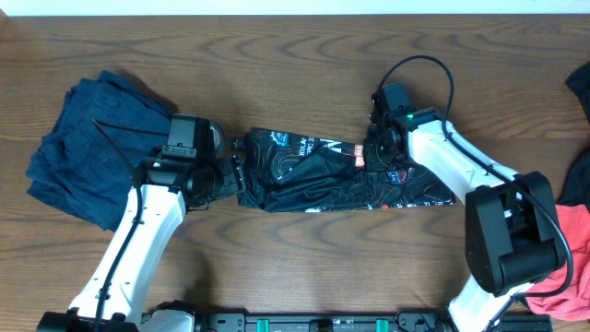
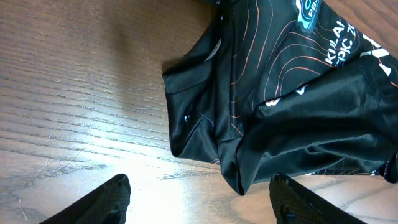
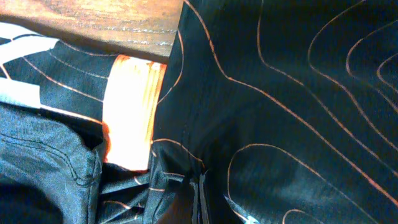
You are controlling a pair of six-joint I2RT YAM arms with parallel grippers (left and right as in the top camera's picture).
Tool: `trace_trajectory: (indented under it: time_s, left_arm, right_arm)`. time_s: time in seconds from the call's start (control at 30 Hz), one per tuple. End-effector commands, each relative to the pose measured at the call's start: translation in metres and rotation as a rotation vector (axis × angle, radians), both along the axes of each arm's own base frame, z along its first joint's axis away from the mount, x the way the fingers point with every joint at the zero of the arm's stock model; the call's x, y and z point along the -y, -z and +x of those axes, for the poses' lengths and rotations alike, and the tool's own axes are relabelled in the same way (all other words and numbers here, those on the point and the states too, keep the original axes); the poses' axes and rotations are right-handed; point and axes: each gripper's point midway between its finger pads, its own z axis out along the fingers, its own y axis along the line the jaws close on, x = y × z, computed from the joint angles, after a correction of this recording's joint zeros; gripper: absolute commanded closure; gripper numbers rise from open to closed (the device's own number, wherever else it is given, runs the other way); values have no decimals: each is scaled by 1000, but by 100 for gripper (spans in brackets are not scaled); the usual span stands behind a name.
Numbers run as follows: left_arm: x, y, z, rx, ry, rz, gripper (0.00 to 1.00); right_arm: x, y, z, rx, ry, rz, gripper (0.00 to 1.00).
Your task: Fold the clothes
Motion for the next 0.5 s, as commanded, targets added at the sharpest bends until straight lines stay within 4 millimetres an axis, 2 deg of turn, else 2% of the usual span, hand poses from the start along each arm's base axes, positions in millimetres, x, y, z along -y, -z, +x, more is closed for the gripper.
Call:
trace_trajectory:
  time_s: [0.0,0.17,0.33,0.47]
  left_arm:
    - [-1,3,-4,-13,-9,-2,26]
    - [-1,3,-3,-12,-9,-2,26]
    - [-1,3,-3,-9,-9,-3,26]
    - [-1,3,-3,-9,-9,-3,26]
  right_arm:
    - [-3,2,-8,-19,-18,-17,99]
    - [-1,-12,-21,-48,-21,-9,99]
    - [-16,-14,-43,-123,-68,36,99]
    - [-32,-15,-49,-117,-153,46,99]
